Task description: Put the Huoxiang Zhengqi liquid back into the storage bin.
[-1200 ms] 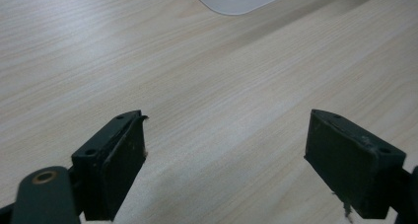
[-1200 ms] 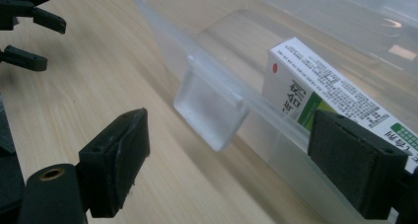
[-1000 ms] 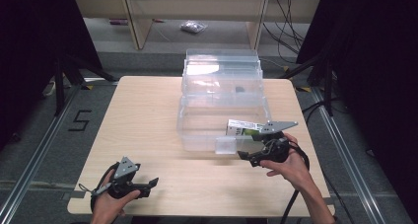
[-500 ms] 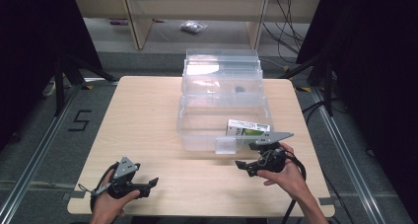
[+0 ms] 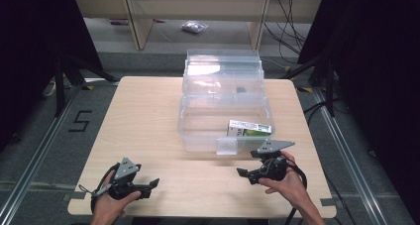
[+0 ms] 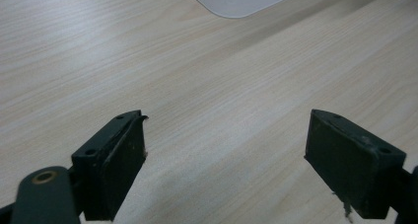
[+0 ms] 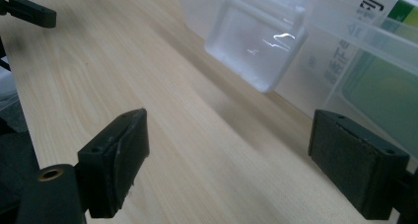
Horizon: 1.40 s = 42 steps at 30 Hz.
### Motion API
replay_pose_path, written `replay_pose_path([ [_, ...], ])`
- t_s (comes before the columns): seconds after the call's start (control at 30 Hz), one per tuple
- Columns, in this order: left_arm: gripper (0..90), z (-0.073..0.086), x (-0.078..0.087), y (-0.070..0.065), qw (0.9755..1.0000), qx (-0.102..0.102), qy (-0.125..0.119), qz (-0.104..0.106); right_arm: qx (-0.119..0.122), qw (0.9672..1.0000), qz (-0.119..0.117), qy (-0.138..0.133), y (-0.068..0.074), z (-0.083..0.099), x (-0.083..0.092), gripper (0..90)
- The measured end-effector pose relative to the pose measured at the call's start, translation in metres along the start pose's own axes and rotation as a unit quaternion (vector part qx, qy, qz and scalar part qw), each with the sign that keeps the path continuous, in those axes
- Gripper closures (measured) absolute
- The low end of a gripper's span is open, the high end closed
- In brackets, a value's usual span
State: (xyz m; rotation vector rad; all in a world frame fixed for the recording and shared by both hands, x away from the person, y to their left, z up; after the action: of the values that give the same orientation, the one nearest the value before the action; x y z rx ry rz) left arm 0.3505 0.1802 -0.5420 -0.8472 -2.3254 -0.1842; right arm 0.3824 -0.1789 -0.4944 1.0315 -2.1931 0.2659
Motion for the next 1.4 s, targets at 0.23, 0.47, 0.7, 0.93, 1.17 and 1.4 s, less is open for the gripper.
replay_pose_path([
  [0.23, 14.9, 0.000, 0.001, 0.000, 1.0000, -0.003, 0.001, 0.000, -0.008, 0.9999, 0.007, 0.000, -0.003, 0.011, -0.001, 16.4],
  [0.47, 14.9, 0.000, 0.000, -0.001, 1.0000, -0.003, 0.001, 0.003, -0.013, 0.9997, 0.016, 0.009, -0.002, 0.022, -0.002, 16.4],
  [0.7, 14.9, 0.000, 0.001, 0.000, 1.0000, -0.002, 0.003, 0.002, -0.015, 0.9995, 0.019, 0.020, 0.001, 0.033, -0.003, 16.5],
  [0.93, 14.9, 0.000, 0.001, -0.001, 1.0000, -0.001, -0.002, 0.002, -0.014, 0.9991, 0.027, 0.028, 0.000, 0.042, -0.004, 16.5],
  [1.17, 14.9, 0.000, 0.000, -0.002, 1.0000, -0.001, -0.003, 0.004, -0.024, 0.9987, 0.036, 0.027, 0.000, 0.048, -0.002, 16.5],
  [1.4, 14.9, 0.000, -0.001, -0.003, 1.0000, -0.002, -0.004, 0.007, -0.029, 0.9981, 0.044, 0.031, 0.000, 0.055, 0.001, 16.5],
])
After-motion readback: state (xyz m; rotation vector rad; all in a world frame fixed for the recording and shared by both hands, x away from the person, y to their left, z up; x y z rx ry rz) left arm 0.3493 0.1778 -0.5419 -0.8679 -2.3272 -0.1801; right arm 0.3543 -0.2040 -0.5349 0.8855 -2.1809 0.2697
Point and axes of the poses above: each handheld gripper's, and its own axes: x roughly backward along the jaws, z roughly out of its underside, y roughly to its left, the point moved 7 cm from there along -x, roughly forward along the jaws, and after that the axes turned 3 degrees about z, right-handed, at the moved point
